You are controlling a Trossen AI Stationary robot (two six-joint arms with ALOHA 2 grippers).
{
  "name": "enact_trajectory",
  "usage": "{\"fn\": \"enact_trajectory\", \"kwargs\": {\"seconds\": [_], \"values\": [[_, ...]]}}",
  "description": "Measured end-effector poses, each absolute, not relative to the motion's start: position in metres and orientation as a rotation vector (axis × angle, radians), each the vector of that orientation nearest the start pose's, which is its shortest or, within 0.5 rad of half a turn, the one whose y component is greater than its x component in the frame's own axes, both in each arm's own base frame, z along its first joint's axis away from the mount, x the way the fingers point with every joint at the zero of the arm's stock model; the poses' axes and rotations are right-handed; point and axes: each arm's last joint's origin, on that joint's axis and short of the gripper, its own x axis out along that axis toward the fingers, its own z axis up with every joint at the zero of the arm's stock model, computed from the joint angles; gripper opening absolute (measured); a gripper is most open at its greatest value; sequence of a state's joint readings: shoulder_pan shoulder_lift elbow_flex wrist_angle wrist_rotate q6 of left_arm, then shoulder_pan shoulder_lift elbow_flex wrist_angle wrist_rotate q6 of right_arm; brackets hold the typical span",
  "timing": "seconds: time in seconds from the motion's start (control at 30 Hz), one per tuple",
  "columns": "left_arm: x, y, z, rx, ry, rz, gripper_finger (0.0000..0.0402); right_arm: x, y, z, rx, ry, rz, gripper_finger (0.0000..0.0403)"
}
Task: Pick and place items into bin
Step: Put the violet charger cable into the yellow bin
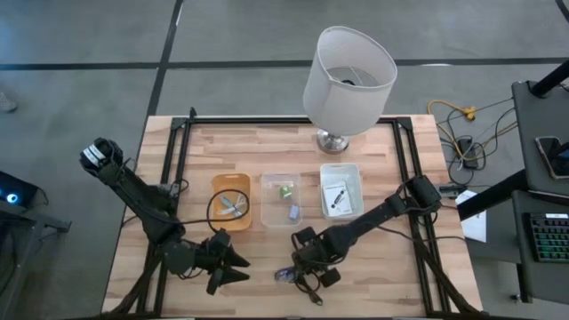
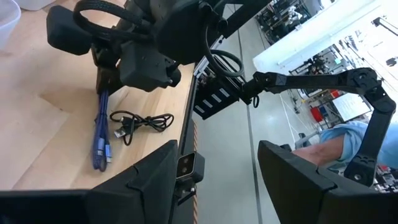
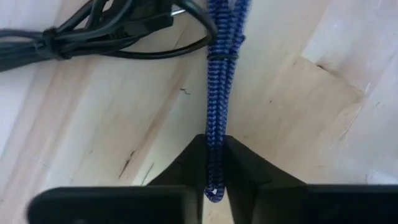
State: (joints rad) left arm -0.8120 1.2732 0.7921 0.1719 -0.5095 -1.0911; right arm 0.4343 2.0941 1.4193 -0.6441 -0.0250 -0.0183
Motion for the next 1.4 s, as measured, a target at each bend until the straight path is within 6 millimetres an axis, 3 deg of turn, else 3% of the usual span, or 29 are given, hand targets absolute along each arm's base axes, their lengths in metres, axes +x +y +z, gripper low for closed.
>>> {"fn": "enact_trajectory", "kwargs": {"seconds": [0.1, 0.27, 0.33, 0.43, 0.57, 0.77, 0.87, 1.03, 1.17, 1.27, 1.4], "values": [[0.2, -0.191, 0.267, -0.885, 0.378, -0.133, 0.0208, 0.367, 0.171, 0.132, -0.237, 1.31, 0.392, 0.0016], [0.2, -0.19, 0.267, -0.858, 0.366, -0.122, 0.0208, 0.37, 0.173, 0.145, -0.142, 1.344, 0.31, 0.0014], [0.2, -0.189, 0.267, -0.851, 0.34, -0.086, 0.0206, 0.376, 0.176, 0.161, -0.09, 1.294, 0.264, 0.0013], [0.195, -0.185, 0.271, -0.804, 0.341, -0.022, 0.0192, 0.386, 0.174, 0.202, 0.056, 1.169, 0.165, 0.0013], [0.177, -0.177, 0.3, -0.684, 0.353, 0.083, 0.0152, 0.404, 0.157, 0.24, 0.316, 1.058, 0.016, 0.0013], [0.148, -0.155, 0.347, -0.526, 0.344, 0.178, 0.0093, 0.437, 0.119, 0.269, 0.607, 0.907, -0.098, 0.0013], [0.14, -0.148, 0.354, -0.475, 0.378, 0.182, 0.0075, 0.459, 0.101, 0.268, 0.721, 0.821, -0.114, 0.0013], [0.128, -0.139, 0.349, -0.39, 0.46, 0.208, 0.0037, 0.497, 0.072, 0.272, 0.837, 0.679, -0.15, 0.0013], [0.12, -0.133, 0.346, -0.334, 0.514, 0.242, 0.0005, 0.527, 0.06, 0.251, 0.881, 0.661, -0.185, 0.0013], [0.115, -0.127, 0.346, -0.302, 0.552, 0.285, 0.0002, 0.539, 0.052, 0.24, 0.909, 0.674, -0.247, 0.0013], [0.108, -0.118, 0.343, -0.268, 0.634, 0.336, 0.0, 0.542, 0.046, 0.224, 0.856, 0.722, -0.446, 0.0013]]}}
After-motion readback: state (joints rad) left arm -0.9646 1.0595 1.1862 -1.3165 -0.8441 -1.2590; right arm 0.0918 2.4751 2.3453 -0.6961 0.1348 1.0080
